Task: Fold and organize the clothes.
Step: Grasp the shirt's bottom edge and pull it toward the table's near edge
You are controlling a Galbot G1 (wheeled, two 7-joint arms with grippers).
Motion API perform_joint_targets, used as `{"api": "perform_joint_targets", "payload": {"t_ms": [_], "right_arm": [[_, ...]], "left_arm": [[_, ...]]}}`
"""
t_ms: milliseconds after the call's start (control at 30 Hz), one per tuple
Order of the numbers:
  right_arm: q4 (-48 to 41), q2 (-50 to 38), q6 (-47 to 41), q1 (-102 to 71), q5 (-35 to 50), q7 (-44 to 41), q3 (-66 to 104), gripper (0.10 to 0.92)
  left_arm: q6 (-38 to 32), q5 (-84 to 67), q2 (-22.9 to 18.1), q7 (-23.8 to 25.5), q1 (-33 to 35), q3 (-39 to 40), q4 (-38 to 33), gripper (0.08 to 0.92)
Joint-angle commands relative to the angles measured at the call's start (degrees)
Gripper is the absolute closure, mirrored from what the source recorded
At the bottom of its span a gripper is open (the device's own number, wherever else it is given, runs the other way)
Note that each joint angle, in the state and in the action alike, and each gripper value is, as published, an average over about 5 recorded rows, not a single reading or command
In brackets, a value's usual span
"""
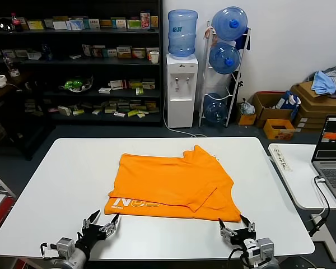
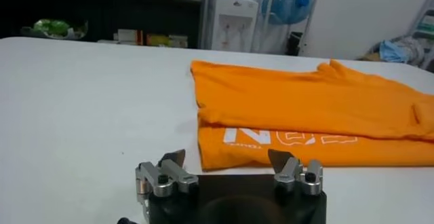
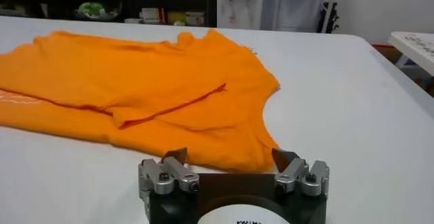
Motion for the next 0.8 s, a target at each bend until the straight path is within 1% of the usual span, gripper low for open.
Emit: {"api": "perform_joint_targets", "payload": {"t_ms": [33,133,400,567,667,800], "right_arm": [[-0.4,0.2,-0.1,-0.4,0.2,0.2,0.2,0.371],[-0.4,0.2,0.0,-0.3,0.1,0.4,0.1,0.458],[-0.1,0.1,0.2,-0.5,0.2,0.9,0.1,0.683],[0.6,-0.3,0.3,-0.9,0.6,1.2,0.2,0.845],[2.0,-1.3,0.1,-1.5,1.5,1.6,0.2,0.896],[4.8,-3.5,-0.6,-3.0,4.0,2.7,0.5,0.901]], "left_arm": [[-0.3,0.1,-0.1,0.3,-2.6,0.5,2.0,0.184],[-0.3,0.0,0.1,0.3,-3.1,0.8,2.5,0.235],[-0.1,-0.2,0.5,0.3,-2.5,1.1,2.3,0.465],[0.0,-0.4,1.0,0.0,-1.3,0.8,1.0,0.612],[0.5,-0.9,1.7,-0.4,-0.1,0.5,-0.5,0.699],[1.7,-3.3,3.4,-1.5,2.5,-0.2,-3.1,0.811]]}}
